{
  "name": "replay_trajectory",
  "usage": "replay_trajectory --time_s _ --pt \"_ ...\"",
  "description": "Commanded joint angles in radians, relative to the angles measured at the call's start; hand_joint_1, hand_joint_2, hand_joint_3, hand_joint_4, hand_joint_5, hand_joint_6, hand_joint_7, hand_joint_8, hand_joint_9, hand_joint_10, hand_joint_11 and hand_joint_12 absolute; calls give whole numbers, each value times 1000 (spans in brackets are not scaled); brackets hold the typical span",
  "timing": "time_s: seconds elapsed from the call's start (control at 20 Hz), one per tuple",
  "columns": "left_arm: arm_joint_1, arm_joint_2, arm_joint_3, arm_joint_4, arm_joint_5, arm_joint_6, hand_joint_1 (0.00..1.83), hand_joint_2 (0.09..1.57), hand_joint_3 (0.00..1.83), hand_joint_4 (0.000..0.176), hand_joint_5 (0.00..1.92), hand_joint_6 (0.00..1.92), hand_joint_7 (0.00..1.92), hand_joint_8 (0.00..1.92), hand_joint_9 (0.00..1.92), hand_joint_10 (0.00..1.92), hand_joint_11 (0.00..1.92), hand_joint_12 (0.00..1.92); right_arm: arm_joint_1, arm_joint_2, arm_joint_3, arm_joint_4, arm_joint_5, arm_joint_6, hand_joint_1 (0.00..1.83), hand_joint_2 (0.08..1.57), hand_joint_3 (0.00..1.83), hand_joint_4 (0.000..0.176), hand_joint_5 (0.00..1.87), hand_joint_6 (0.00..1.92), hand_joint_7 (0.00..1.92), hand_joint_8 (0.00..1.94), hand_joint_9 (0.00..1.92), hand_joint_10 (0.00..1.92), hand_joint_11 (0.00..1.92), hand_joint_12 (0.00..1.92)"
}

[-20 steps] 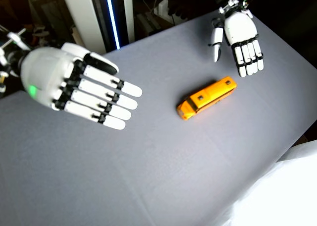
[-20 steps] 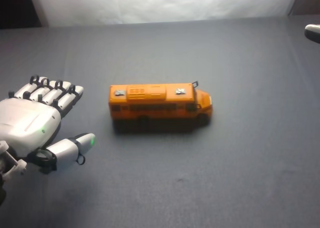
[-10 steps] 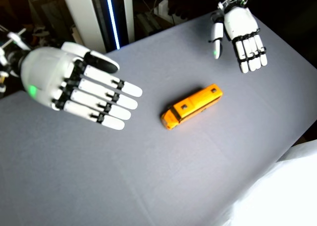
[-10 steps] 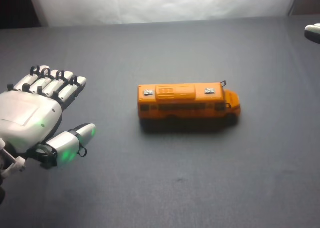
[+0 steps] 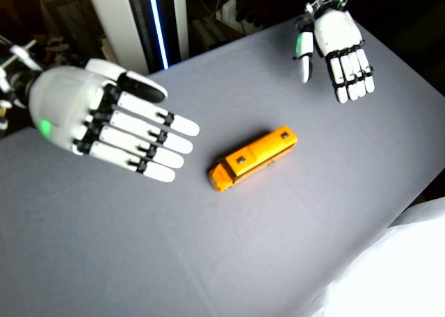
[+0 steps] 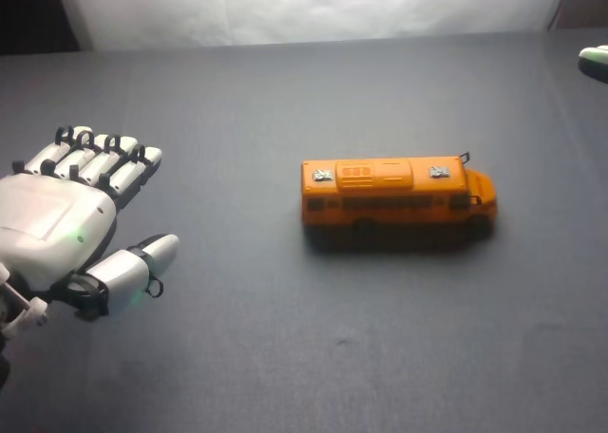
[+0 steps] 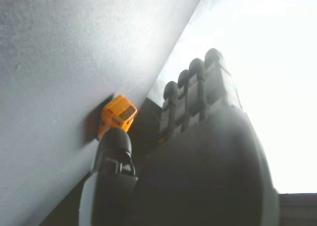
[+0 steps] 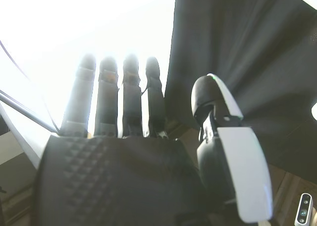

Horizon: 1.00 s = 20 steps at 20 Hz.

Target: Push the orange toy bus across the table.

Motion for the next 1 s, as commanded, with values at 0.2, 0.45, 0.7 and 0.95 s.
replay_trajectory --time_s 0.2,0.45,0.7,0.95 --pt "-14 10 -9 52 -112 0 0 1418 7 0 133 4 94 5 96 6 68 33 3 -1 0 15 123 9 367 1375 0 0 397 5 394 6 270 1 219 9" --pt "-14 17 -27 74 -138 0 0 1390 0 0 136 2 96 1 94 2 57 28 3 -1 0 16 123 9 379 1379 1 0 400 4 397 4 275 2 225 11" --pt "-14 28 -48 107 -186 -15 0 1427 11 0 155 7 124 10 106 4 49 25 3 -1 -1 19 124 10 359 1378 1 0 402 2 387 0 248 0 220 8" --pt "3 32 -58 141 -225 -73 0 1417 3 0 182 12 149 13 121 7 44 23 3 -1 -2 22 127 10 338 1364 0 0 392 1 368 0 225 6 180 6"
